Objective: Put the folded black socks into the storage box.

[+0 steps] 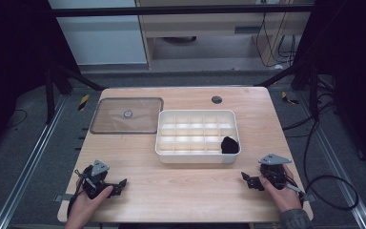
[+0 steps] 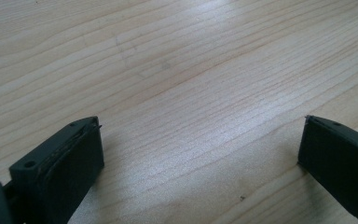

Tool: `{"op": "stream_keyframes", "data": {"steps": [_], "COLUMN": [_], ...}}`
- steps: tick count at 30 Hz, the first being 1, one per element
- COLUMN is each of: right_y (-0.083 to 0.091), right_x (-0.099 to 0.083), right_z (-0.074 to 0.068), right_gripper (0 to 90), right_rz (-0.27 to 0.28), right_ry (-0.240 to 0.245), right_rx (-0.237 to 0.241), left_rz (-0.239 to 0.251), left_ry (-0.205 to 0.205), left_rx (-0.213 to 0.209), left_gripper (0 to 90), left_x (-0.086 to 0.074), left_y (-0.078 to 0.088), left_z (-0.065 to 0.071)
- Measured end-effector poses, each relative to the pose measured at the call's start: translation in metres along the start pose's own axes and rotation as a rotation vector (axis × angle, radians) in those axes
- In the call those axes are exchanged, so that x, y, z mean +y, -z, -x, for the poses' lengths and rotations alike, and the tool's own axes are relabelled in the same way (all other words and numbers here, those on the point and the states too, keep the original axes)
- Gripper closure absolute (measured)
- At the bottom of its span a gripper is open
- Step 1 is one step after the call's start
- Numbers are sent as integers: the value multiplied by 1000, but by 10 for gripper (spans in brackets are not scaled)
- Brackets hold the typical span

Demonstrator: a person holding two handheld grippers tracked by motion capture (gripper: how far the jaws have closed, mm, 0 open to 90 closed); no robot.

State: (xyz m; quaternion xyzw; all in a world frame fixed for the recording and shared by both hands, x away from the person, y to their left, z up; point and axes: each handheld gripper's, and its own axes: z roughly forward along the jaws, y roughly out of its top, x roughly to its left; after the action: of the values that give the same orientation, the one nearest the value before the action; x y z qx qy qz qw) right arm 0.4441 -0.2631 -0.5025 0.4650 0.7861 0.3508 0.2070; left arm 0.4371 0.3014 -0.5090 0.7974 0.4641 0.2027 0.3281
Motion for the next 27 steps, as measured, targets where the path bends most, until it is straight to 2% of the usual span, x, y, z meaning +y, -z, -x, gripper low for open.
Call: {"op": "stream_keyframes", "data": {"steps": [8, 12, 22, 27], "right_y": [-7, -9, -11, -12], "right_x": [-4, -5, -4, -3], "right_z": [1, -1, -6, -11], "right_gripper": [79, 67, 35, 20], "right_rz": [-21, -19, -25, -28], "right_ry": [-23, -10, -16, -44], "right_rx": [-6, -18, -32, -53], "left_rz": [-3, -3, 0, 3], "left_ry": [-3, -4, -6, -1], "left_rx": [-2, -2, -6, -6], "left_gripper": [0, 0, 0, 0], "left_x": [1, 1, 3, 7], "left_y": [0, 0, -3, -7], "left_z": [0, 0, -1, -3]}}
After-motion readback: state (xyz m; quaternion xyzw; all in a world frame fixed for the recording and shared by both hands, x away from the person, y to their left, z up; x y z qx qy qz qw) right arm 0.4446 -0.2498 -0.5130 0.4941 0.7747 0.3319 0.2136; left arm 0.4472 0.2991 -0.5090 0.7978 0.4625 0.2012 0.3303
